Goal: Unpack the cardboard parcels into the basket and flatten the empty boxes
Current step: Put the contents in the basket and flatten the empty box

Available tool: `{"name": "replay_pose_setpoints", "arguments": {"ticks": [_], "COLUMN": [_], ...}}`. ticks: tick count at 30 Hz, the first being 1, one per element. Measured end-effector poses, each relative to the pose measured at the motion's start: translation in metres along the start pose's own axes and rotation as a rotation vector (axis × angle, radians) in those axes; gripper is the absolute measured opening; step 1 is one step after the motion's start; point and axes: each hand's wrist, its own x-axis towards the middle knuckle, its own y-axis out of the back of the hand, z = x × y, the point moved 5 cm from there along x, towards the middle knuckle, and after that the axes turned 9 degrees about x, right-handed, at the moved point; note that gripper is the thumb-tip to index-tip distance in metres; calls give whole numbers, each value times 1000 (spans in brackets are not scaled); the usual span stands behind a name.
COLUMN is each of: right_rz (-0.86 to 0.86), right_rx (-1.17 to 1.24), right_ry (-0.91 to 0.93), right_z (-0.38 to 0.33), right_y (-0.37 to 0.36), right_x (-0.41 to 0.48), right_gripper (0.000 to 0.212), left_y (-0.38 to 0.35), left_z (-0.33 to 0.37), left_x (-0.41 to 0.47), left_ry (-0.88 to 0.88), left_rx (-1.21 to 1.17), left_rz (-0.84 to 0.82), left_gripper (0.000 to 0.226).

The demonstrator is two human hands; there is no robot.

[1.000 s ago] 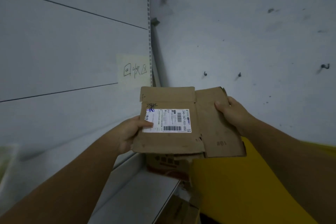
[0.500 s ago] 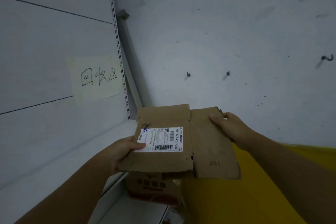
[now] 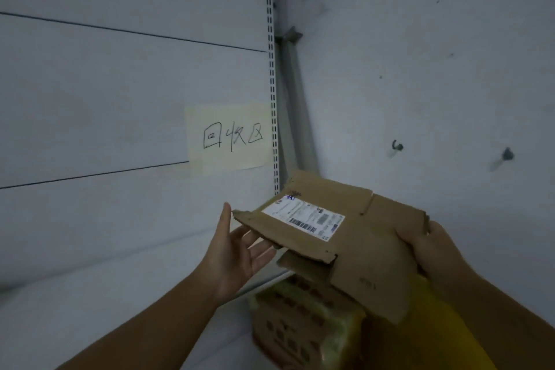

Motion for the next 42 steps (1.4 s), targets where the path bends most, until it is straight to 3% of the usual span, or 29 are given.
{"name": "replay_pose_setpoints", "arguments": {"ticks": [3,6,10,16,20,23,26,28,30,31,33,35,37,39,42], "right_rz": [1,-44,-242,-368,-478,-696,-949,-1057,-1103,-1120,-1157,-1178,-1205,-1230,-1226], "right_rx": [-23,-43,-148,-273,-742,-818,-870,-1001,-1080,-1077,-1064,-1078,-1109,-1119,-1118], "right_ry": [9,-18,-62,-91,188,410,683,725,716,707,702,720,730,716,682], "right_z": [19,33,48,49,54,63,76,97,115,121,127,129,129,129,130], "right_y": [-35,-76,-118,-111,-125,-165,-208,-223,-230,-232,-237,-241,-244,-246,-245], "right_x": [20,48,79,128,163,173,171,173,179,182,184,185,185,183,180], "right_gripper": [51,61,43,36,56,65,64,66,67,67,68,69,69,68,68], "left_y": [16,33,59,91,109,115,100,89,78,72,67,68,75,90,102], "left_z": [3,6,3,5,0,-3,-3,-1,10,15,16,6,-5,-12,-20], "left_x": [15,32,69,129,154,172,187,194,194,193,199,208,209,201,190], "left_ry": [-37,-44,-52,-30,65,100,76,-33,-160,-190,-136,-23,45,92,224], "left_rx": [15,17,68,100,129,168,237,409,821,1014,1243,1393,1401,1344,1638], "left_rz": [91,104,71,134,230,261,311,428,622,720,814,829,873,963,988], "left_gripper": [80,64,44,44,47,51,41,31,18,22,34,60,87,89,69]}}
